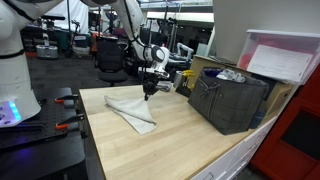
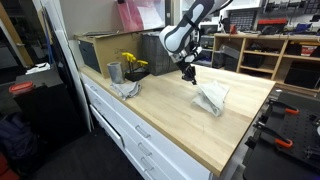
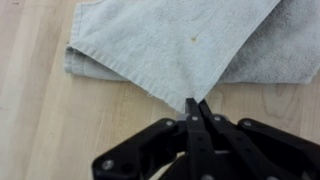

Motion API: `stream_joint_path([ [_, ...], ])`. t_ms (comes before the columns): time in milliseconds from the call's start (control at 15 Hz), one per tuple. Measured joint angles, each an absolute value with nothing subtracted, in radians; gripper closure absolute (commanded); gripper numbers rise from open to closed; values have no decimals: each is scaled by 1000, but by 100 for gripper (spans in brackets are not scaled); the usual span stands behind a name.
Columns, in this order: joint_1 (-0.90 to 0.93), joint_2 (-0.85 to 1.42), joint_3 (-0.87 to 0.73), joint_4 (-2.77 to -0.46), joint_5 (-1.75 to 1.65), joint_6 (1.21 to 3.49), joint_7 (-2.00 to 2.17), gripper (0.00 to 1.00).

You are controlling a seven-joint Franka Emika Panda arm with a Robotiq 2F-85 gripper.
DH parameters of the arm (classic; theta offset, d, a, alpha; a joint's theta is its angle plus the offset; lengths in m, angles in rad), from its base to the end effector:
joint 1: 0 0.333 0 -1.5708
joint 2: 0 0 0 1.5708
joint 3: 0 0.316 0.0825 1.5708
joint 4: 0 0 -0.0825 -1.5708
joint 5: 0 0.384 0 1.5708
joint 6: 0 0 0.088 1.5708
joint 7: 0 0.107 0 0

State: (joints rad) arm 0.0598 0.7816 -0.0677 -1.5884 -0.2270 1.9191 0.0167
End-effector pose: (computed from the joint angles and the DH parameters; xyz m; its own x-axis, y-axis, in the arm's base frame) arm 0.6424 -0.0171 0.1498 0.8963 0.0501 -0.4406 0.1575 -0.9648 0.2107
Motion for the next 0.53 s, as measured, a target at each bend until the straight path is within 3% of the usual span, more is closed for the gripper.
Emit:
stream_joint_path([
  [533,65,657,-97,-1649,-270,1836,81,99],
])
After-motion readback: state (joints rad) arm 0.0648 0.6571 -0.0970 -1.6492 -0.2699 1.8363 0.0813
